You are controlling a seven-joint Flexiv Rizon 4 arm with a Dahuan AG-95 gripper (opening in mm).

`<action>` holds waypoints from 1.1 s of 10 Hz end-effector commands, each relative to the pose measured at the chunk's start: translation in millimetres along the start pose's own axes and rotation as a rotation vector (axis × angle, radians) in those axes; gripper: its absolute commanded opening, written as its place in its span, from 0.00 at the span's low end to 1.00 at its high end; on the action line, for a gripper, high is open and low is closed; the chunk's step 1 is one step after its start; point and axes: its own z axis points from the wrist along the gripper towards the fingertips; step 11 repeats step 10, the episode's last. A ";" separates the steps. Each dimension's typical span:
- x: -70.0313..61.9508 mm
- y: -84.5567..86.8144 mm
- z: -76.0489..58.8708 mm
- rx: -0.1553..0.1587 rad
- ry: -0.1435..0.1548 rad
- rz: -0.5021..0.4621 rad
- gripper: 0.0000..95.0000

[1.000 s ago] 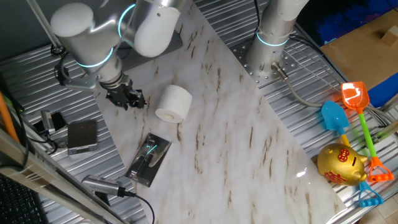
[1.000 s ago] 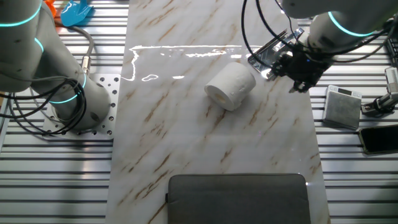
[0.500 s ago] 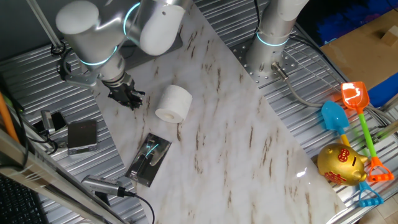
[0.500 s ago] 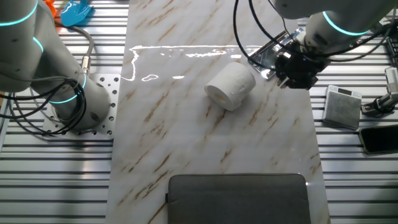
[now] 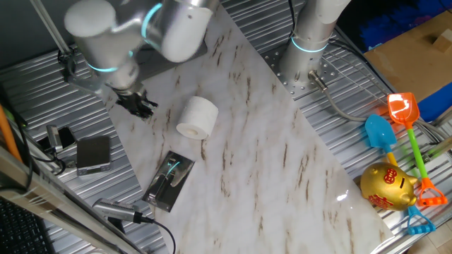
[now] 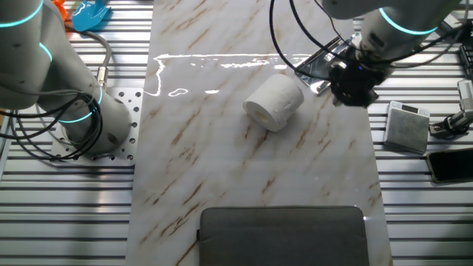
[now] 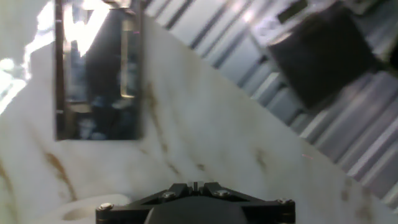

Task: Take the roll of paper down from the shelf

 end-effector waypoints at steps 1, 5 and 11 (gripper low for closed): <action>-10.2 -31.6 7.1 -0.043 -0.008 -0.147 0.00; -15.4 -62.2 14.9 -0.053 -0.026 -0.244 0.00; -11.4 -61.6 10.2 -0.036 -0.009 -0.238 0.00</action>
